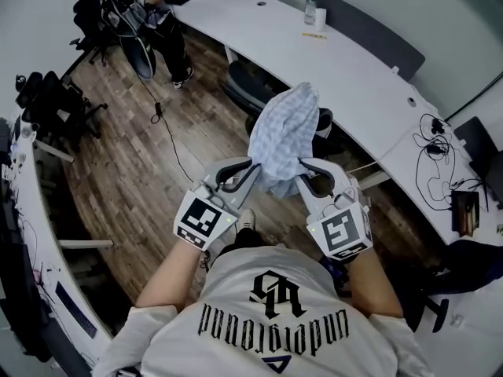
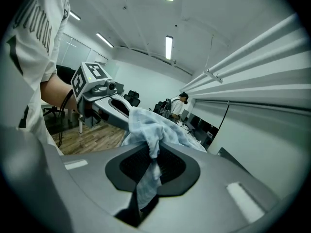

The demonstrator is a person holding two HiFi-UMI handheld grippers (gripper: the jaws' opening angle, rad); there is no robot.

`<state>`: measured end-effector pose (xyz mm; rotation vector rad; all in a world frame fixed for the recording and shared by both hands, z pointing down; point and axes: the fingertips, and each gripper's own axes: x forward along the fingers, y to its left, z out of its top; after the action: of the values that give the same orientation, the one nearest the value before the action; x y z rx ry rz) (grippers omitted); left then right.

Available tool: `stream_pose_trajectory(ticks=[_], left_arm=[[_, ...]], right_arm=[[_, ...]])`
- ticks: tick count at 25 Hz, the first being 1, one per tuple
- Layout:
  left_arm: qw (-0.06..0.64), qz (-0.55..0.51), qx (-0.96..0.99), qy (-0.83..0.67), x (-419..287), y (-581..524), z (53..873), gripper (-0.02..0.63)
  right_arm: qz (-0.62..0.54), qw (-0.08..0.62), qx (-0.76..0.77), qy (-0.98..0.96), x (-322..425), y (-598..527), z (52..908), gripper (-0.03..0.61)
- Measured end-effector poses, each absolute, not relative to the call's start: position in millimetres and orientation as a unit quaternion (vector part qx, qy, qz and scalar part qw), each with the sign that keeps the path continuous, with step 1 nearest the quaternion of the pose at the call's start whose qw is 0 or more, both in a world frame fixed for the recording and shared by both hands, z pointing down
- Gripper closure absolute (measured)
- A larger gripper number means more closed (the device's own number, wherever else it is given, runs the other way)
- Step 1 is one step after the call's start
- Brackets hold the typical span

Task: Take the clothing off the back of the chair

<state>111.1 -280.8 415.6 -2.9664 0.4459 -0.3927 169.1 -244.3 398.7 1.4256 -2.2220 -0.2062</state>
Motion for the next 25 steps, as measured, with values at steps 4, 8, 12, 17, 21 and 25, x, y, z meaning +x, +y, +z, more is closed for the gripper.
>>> stream_pose_trajectory(ticks=[4,8,12,17,21,25], left_arm=[[0.06,-0.136,-0.974,0.168,101,-255,414,0.534],[0.061,-0.139,-0.972,0.179,86,-239,411,0.534],[0.064,-0.134,-0.972,0.182,73,-232,404,0.534],[0.075,-0.124,-0.975,0.166,56,-222,397,0.534],[0.078,-0.115,-0.979,0.149,30,-215,394,0.534],[0.079,-0.107,-0.982,0.133,-4,-210,388,0.534]], right_arm=[[-0.079,0.232,0.506,-0.827,162,-220,397,0.534],[-0.081,0.226,0.496,-0.835,149,-205,394,0.534],[-0.078,0.224,0.496,-0.836,133,-195,392,0.534],[-0.083,0.238,0.506,-0.825,115,-183,380,0.534],[-0.085,0.241,0.521,-0.814,87,-175,377,0.534],[-0.08,0.249,0.531,-0.806,49,-167,373,0.535]])
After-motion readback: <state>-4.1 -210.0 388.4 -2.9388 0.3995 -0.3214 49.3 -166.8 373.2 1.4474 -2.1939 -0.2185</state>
